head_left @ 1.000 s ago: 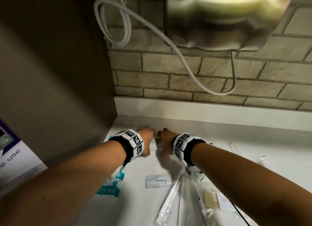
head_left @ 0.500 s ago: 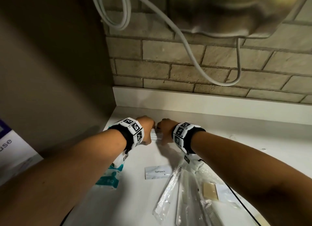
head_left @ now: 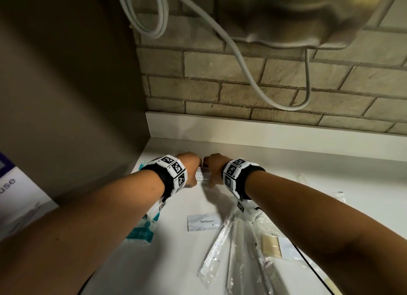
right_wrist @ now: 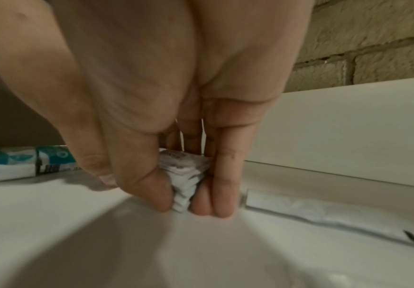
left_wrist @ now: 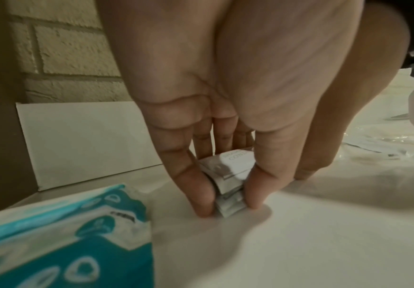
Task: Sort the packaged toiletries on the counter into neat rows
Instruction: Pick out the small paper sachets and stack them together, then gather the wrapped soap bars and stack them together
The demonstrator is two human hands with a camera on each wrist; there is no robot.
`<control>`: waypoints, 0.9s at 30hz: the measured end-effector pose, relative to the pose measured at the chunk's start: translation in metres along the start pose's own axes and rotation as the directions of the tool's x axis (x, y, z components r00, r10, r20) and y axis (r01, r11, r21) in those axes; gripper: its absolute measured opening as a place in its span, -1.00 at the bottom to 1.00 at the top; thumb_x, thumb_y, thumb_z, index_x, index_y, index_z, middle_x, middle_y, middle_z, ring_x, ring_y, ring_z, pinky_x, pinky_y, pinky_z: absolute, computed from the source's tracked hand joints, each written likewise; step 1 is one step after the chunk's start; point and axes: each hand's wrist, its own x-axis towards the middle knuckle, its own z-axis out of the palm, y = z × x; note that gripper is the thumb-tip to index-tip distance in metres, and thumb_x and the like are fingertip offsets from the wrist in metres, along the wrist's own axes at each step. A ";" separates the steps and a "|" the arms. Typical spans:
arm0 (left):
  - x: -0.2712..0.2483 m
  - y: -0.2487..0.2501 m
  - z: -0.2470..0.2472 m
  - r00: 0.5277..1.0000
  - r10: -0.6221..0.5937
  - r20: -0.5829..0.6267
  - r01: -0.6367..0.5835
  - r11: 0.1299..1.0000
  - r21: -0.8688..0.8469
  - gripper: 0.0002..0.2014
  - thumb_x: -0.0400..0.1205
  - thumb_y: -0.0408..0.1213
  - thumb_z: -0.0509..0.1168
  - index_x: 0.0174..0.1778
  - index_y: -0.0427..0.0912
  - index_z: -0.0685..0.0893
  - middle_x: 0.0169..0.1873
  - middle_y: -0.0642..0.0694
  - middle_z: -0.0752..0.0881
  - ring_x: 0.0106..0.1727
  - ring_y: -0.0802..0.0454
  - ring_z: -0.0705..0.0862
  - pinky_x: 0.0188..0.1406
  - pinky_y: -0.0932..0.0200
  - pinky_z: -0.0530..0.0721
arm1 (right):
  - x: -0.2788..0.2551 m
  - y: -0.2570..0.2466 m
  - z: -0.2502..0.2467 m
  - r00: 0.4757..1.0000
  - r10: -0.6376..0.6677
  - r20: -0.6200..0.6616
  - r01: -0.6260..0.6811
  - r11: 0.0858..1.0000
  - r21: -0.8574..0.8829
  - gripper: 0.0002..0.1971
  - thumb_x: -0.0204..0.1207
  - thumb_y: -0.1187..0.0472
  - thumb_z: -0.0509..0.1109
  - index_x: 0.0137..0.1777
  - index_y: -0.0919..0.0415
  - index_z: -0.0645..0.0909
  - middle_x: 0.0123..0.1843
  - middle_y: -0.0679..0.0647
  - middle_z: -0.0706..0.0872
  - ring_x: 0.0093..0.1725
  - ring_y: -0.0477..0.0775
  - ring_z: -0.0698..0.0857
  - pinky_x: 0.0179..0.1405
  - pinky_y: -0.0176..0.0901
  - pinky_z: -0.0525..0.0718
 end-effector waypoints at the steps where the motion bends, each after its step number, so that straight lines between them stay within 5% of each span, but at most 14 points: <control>1: 0.000 0.000 0.002 1.000 0.000 -0.007 0.000 1.000 -0.002 -0.68 0.38 -0.31 0.41 0.06 -0.17 0.71 -0.14 -0.14 0.72 -0.17 -0.16 0.73 -0.31 0.12 0.65 | 0.000 0.000 0.000 1.000 -0.001 0.007 0.001 1.000 -0.007 -0.45 0.27 0.09 0.62 0.25 0.18 0.58 0.20 0.15 0.68 0.14 0.26 0.70 0.02 -0.02 0.65; 5: -0.002 0.001 0.011 0.999 -0.010 -0.052 0.010 1.000 0.001 -0.65 0.48 -0.31 0.38 0.20 -0.20 0.62 0.08 -0.17 0.59 0.00 -0.22 0.68 -0.22 0.10 0.52 | -0.004 0.000 0.001 1.000 0.000 0.013 0.001 0.999 -0.035 -0.49 0.35 0.10 0.56 0.30 0.18 0.55 0.26 0.19 0.58 0.20 0.26 0.64 0.09 -0.01 0.60; 10: -0.015 0.004 0.006 0.998 -0.035 -0.055 0.032 0.997 -0.068 -0.32 0.45 -0.25 0.45 0.51 -0.09 0.40 0.30 -0.20 0.45 0.16 -0.27 0.66 0.09 -0.04 0.69 | -0.026 0.000 -0.005 0.999 0.036 -0.036 -0.033 0.996 0.077 -0.22 0.39 0.12 0.55 0.59 0.17 0.29 0.42 0.22 0.49 0.38 0.27 0.55 0.34 0.05 0.57; 14: -0.040 0.019 -0.014 0.994 -0.070 -0.089 0.067 0.997 -0.039 -0.31 0.48 -0.11 0.47 0.52 -0.08 0.37 0.36 -0.17 0.41 0.20 -0.26 0.65 0.16 -0.13 0.68 | -0.070 0.006 -0.020 0.991 0.037 -0.127 -0.015 0.985 0.169 -0.18 0.41 0.12 0.54 0.63 0.11 0.24 0.48 0.20 0.43 0.41 0.25 0.55 0.35 -0.04 0.52; 17: -0.065 0.049 -0.026 0.987 0.046 -0.151 -0.055 0.997 -0.055 -0.36 0.52 0.00 0.43 0.50 -0.05 0.42 0.35 -0.13 0.48 0.24 -0.18 0.62 0.23 -0.08 0.63 | -0.123 0.024 -0.027 0.981 0.043 -0.188 -0.014 0.988 0.153 -0.24 0.44 0.01 0.50 0.61 0.08 0.28 0.49 0.15 0.45 0.39 0.21 0.57 0.31 -0.06 0.52; 22: -0.107 0.136 -0.014 0.954 0.294 -0.053 -0.299 0.947 -0.122 -0.44 0.62 -0.01 0.35 0.53 -0.04 0.43 0.45 -0.06 0.55 0.35 -0.07 0.59 0.31 0.08 0.54 | -0.223 0.068 -0.003 0.984 0.178 0.003 -0.177 0.981 0.076 -0.26 0.42 -0.06 0.52 0.56 0.04 0.33 0.51 0.09 0.50 0.44 0.15 0.53 0.41 -0.02 0.50; 27: -0.123 0.184 0.024 0.955 0.298 0.013 -0.297 0.954 -0.029 -0.57 0.60 0.03 0.30 0.34 -0.06 0.60 0.21 -0.10 0.63 0.23 -0.15 0.64 0.16 0.03 0.63 | -0.285 0.103 0.042 0.947 0.277 0.161 -0.279 0.960 -0.009 -0.28 0.33 0.08 0.60 0.50 -0.04 0.40 0.46 0.03 0.55 0.40 0.10 0.57 0.39 -0.01 0.55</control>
